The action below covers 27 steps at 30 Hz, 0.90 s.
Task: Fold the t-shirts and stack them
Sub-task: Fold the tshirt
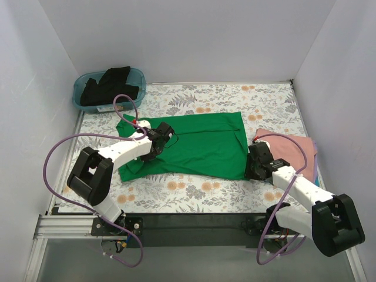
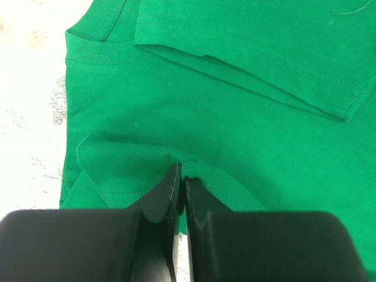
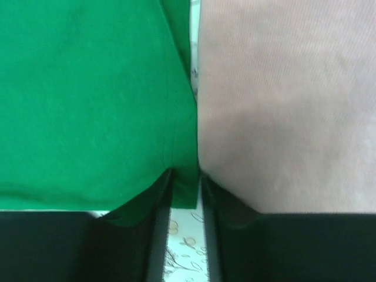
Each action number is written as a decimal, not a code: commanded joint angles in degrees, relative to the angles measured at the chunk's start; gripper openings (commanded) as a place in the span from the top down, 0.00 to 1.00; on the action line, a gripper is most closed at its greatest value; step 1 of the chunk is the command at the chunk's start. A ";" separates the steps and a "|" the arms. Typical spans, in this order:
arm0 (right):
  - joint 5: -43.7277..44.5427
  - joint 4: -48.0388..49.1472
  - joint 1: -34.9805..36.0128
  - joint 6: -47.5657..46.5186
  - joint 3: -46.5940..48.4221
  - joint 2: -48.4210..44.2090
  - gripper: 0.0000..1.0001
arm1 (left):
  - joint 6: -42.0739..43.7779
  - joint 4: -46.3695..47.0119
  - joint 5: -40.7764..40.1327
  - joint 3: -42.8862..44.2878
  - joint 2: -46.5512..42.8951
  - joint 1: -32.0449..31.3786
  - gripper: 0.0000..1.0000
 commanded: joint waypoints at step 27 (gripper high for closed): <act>-0.32 1.32 -4.72 -2.96 21.22 11.69 0.99 | 6.44 5.75 -2.68 6.74 0.19 5.21 1.00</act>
